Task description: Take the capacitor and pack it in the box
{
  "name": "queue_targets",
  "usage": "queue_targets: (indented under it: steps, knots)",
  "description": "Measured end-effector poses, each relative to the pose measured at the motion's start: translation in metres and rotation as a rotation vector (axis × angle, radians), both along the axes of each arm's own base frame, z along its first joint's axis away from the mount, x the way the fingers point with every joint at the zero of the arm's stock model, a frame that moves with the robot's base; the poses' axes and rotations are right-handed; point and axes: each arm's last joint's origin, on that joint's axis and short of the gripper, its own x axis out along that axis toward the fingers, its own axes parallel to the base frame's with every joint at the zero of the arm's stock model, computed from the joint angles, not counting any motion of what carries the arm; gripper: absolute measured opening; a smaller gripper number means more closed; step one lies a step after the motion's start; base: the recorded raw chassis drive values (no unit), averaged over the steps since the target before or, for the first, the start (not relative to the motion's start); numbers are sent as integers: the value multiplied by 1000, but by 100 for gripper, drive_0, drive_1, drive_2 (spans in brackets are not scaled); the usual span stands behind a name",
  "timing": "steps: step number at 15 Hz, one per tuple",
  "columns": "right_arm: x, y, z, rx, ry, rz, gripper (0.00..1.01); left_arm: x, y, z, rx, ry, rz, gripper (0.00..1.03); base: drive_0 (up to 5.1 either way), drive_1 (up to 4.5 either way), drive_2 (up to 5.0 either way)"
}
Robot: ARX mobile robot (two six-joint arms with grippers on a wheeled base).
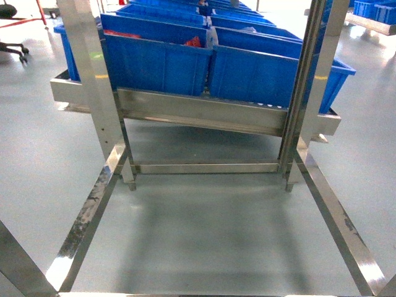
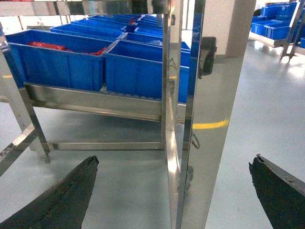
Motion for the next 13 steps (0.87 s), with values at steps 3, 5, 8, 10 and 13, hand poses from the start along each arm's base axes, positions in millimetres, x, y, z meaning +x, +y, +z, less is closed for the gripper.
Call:
queue_targets:
  steps: [3, 5, 8, 10, 13]
  knots:
    - [0, 0, 0, 0, 0, 0, 98, 0, 0, 0, 0, 0, 0, 98, 0, 0, 0]
    - [0, 0, 0, 0, 0, 0, 98, 0, 0, 0, 0, 0, 0, 98, 0, 0, 0]
    - [0, 0, 0, 0, 0, 0, 98, 0, 0, 0, 0, 0, 0, 98, 0, 0, 0]
    - [0, 0, 0, 0, 0, 0, 98, 0, 0, 0, 0, 0, 0, 98, 0, 0, 0]
    - [0, 0, 0, 0, 2, 0, 98, 0, 0, 0, 0, 2, 0, 98, 0, 0, 0]
